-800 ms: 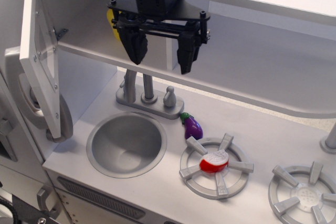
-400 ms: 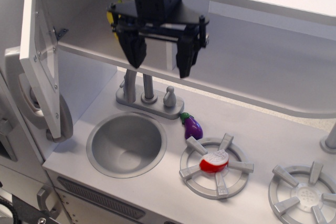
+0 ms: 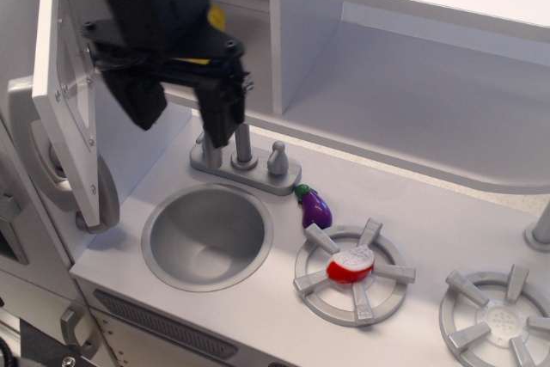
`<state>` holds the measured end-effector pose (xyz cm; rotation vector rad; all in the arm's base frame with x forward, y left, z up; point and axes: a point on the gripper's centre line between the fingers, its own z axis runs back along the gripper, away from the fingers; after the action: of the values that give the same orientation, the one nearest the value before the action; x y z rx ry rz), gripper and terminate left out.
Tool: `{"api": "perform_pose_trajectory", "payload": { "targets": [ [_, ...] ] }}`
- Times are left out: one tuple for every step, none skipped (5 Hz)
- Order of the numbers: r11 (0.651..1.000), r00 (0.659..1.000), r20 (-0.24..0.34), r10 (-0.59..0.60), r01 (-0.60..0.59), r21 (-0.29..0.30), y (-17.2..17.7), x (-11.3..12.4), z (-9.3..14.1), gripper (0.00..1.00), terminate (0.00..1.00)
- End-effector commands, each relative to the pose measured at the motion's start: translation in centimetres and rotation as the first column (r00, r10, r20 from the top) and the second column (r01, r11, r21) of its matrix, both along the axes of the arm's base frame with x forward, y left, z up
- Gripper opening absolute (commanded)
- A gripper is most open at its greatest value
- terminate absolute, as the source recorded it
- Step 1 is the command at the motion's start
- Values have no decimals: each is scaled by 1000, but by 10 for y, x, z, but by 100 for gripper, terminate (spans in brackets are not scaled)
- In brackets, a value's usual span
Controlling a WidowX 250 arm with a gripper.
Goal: Close microwave
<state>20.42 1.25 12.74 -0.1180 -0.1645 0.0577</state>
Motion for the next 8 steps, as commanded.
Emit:
{"api": "perform_pose_trajectory", "payload": {
  "targets": [
    [999, 998, 48, -41, 41, 6, 37, -45, 5, 100, 0],
    [999, 999, -3, -38, 38, 11, 53, -58, 0, 100, 0],
    [999, 1000, 3, -23, 22, 43, 71, -62, -7, 100, 0],
    [997, 1000, 15, 12, -13, 75, 82, -50, -13, 100, 0],
    [993, 998, 47, 32, -37, 109, 92, -37, -14, 100, 0],
    [991, 997, 65, 36, -44, 126, 95, -27, -18, 100, 0],
    [992, 997, 77, 12, -22, 122, 86, -20, -19, 100, 0],
    [991, 995, 102, -14, 1, 131, 70, -7, -21, 100, 0]
  ]
}}
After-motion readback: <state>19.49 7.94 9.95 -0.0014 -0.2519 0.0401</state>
